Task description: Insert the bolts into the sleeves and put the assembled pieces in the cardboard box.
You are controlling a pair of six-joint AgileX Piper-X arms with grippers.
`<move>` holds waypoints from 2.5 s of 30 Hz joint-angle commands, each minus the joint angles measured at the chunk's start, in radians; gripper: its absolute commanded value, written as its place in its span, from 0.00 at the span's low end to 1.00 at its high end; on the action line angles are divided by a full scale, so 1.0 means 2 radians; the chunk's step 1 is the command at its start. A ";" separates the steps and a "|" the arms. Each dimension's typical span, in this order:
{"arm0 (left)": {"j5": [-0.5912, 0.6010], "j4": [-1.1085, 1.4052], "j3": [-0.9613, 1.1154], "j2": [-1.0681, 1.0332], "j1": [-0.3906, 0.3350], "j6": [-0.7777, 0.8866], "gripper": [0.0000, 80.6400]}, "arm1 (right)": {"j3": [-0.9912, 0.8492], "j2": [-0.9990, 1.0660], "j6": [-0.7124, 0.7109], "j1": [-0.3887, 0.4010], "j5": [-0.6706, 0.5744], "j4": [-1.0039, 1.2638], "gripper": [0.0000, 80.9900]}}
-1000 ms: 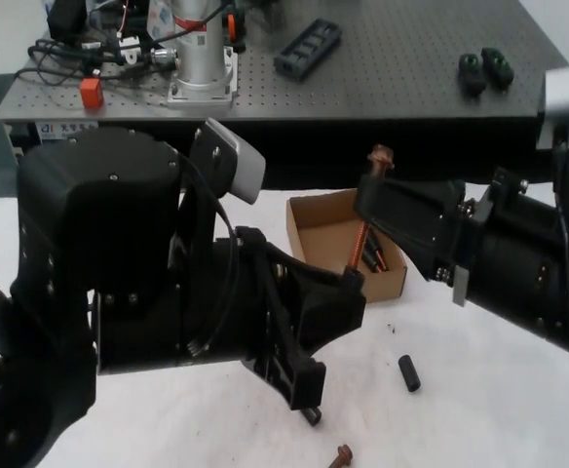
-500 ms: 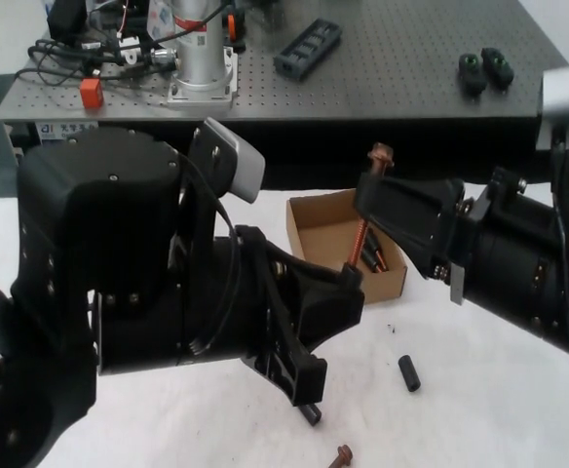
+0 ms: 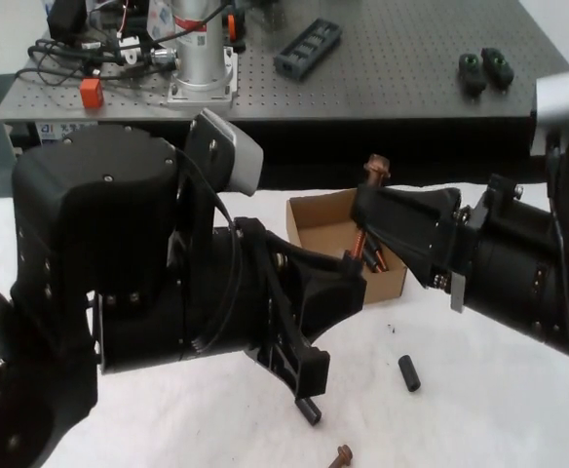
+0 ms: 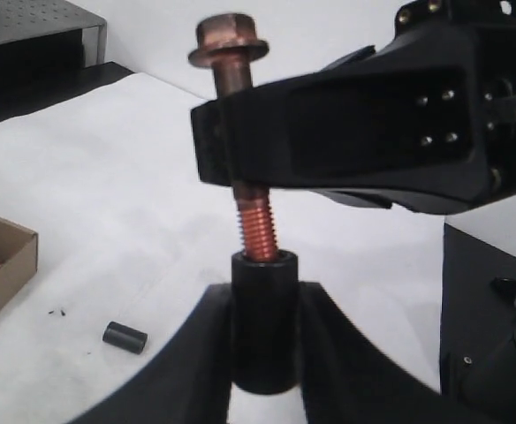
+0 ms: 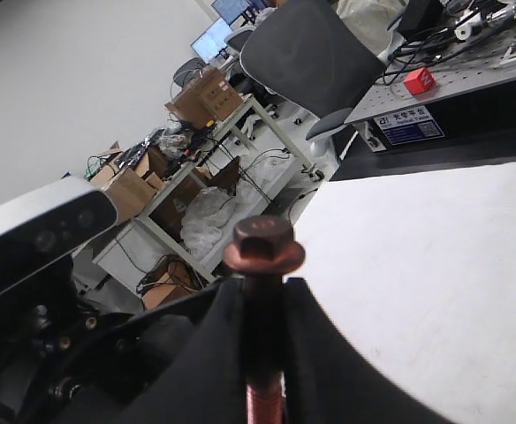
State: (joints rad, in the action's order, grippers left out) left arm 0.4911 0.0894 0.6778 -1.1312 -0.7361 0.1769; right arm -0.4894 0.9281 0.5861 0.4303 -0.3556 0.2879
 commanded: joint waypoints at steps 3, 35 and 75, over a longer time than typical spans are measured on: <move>-0.004 0.061 0.004 0.006 0.000 -0.002 0.01 | -0.003 0.001 0.002 0.002 -0.051 0.001 0.42; -0.142 -0.302 0.645 -0.601 0.068 0.087 0.01 | -0.001 -0.133 -0.102 -0.256 0.017 -0.306 0.58; -0.214 -0.369 0.464 -0.317 0.117 0.020 0.05 | -0.371 0.494 -0.328 -0.204 0.119 -0.314 0.02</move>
State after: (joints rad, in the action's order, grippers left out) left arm 0.0712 -0.6716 1.6314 -1.7935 -0.5037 0.2238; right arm -1.2193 1.9008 -0.0346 0.0054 -0.1364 -0.3328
